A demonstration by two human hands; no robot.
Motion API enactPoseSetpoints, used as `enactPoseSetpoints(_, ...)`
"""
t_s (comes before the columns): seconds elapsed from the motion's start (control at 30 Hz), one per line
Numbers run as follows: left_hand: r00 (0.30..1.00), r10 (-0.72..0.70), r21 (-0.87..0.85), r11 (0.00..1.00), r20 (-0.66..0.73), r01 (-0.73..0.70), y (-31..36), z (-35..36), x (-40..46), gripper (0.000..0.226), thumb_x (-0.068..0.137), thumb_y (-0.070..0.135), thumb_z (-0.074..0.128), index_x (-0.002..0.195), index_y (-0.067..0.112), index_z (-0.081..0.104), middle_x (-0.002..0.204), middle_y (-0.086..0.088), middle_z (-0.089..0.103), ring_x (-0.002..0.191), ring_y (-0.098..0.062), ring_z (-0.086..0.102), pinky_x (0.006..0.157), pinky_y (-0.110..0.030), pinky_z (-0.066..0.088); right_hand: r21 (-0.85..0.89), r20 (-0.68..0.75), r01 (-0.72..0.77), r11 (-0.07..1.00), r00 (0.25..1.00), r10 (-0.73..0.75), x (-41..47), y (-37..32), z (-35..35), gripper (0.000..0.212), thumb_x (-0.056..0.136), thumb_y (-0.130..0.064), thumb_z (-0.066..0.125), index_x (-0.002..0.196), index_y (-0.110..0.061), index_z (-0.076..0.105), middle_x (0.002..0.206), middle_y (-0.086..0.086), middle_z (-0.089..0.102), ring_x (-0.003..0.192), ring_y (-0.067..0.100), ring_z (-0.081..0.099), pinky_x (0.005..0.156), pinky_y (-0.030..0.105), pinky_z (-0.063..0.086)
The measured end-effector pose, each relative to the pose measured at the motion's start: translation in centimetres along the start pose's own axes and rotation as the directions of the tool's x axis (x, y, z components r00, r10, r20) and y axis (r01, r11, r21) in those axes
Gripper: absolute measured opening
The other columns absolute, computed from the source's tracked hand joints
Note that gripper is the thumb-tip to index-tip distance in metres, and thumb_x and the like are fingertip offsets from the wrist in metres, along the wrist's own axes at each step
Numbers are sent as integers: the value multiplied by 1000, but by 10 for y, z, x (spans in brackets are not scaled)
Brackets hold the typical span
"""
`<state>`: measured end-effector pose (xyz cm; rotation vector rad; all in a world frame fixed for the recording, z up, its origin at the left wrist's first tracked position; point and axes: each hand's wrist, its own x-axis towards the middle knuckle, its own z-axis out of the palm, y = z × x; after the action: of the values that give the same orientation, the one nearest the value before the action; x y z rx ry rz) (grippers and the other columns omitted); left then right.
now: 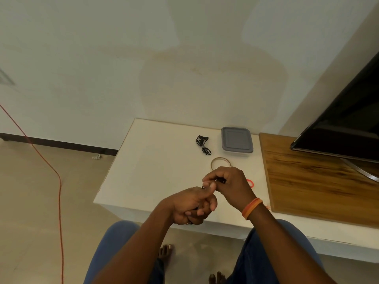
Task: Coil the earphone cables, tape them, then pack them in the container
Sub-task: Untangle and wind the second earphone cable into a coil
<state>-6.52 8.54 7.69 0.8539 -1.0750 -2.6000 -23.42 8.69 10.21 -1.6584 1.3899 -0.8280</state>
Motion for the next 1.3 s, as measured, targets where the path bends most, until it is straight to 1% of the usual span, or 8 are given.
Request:
enactPoseSetpoints(0.17,968,163,-309,946,189,-99,5,-8,-3,50,97,54,42,70,14,57,45,4,50,29,1,36,35,-10,28,464,163,-298,834,954,250,-2,-5,14,19,92,-19,62,97,-5,74,78,22,63,62,17,49,54,24,43)
enactPoseSetpoints(0.3,943,269,-386,905,196,-178,7,-13,-5,50,96,55,46,67,14,53,45,2,52,29,0,39,34,-13,25,623,204,-334,707,942,265,-6,-11,30,27,87,-29,61,94,-7,73,85,23,63,77,29,57,76,39,52)
enactPoseSetpoints(0.4,948,285,-426,882,144,-200,7,-17,-8,52,93,55,53,60,15,51,43,1,50,27,-3,32,34,-15,22,656,204,-325,681,945,255,-8,-12,36,23,97,-13,51,106,-5,70,104,20,70,102,31,65,94,40,52)
enactPoseSetpoints(0.5,958,274,-456,865,83,-208,9,-17,-10,56,91,57,54,55,15,48,41,-1,48,27,-6,23,34,-14,20,647,214,-302,700,953,213,-11,-14,38,28,97,-1,47,115,-6,68,110,16,71,106,27,66,90,33,54)
enactPoseSetpoints(0.87,954,228,-289,916,-195,-278,16,-4,-12,70,96,55,41,41,11,42,51,-18,63,26,-13,46,33,-14,37,515,17,-202,833,974,226,-13,-15,40,20,93,-2,57,98,-8,75,85,10,75,82,21,70,76,29,56)
enactPoseSetpoints(1.0,916,207,-241,923,-343,-299,24,7,-13,70,100,47,39,41,9,46,61,-22,68,47,-23,68,42,-26,54,645,8,-227,730,957,290,-9,-19,40,18,96,0,51,95,-4,69,78,20,62,68,27,57,57,28,54)
enactPoseSetpoints(1.13,879,160,-217,935,-449,-282,27,7,-12,64,98,45,48,45,10,48,62,-19,68,51,-22,70,44,-27,57,634,9,-221,741,960,279,-4,-11,34,18,94,-1,54,103,-3,70,87,12,73,82,22,67,77,35,56)
enactPoseSetpoints(1.3,797,124,-213,929,-591,-303,27,14,-6,54,95,39,60,49,11,48,62,-13,61,47,-17,66,42,-23,54,570,-44,-189,800,965,259,-2,-12,33,24,92,3,56,94,-12,74,88,11,74,83,22,70,81,35,58)
